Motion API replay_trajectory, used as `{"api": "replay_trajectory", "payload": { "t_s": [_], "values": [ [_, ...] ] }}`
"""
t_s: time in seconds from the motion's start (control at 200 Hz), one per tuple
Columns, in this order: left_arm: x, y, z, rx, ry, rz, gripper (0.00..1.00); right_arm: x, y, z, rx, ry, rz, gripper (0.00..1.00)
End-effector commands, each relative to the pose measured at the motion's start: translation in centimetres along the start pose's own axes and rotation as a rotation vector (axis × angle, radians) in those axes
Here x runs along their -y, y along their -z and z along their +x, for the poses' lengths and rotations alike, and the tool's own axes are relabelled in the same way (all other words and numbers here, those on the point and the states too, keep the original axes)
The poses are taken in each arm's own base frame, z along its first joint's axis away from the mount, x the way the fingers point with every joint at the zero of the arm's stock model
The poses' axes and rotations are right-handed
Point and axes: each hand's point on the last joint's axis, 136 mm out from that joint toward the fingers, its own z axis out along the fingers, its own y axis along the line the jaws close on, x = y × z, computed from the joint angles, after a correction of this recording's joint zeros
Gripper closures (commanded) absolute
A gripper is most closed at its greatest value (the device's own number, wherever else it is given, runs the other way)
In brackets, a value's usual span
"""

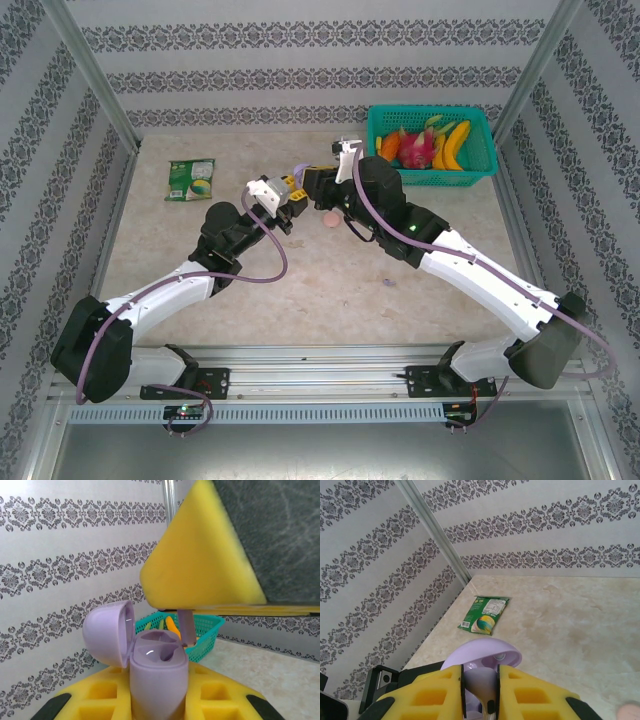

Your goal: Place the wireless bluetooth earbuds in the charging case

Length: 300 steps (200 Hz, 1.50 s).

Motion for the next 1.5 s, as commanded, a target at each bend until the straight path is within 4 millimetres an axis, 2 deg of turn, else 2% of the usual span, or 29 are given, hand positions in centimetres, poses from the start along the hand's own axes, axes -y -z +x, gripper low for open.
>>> {"api": "replay_trajectory", "payload": {
  "t_s": [0.0, 0.575, 1.084, 1.494],
  "values": [
    [0.7, -0.5, -1.7, 0.042, -0.014, 0.031, 1.00, -1.6, 0.2, -1.6, 0.045, 0.005, -0.048, 0.80],
    [1.2, -0.5, -1.4, 0.032, -0.004, 0.052, 1.00, -1.4, 0.1, -1.9, 0.053, 0.005, -0.036, 0.81],
    [1.2, -0.4, -2.0, 0.042, -0.005, 0.055, 1.00, 0.1, -1.1, 0.9, -0.012, 0.024, -0.004, 0.83],
    [1.2, -0.7, -1.7, 0.034, 0.003, 0.054, 1.00, -1.3, -1.5, 3.8, -0.121, 0.093, -0.105, 0.83]
  ]
}}
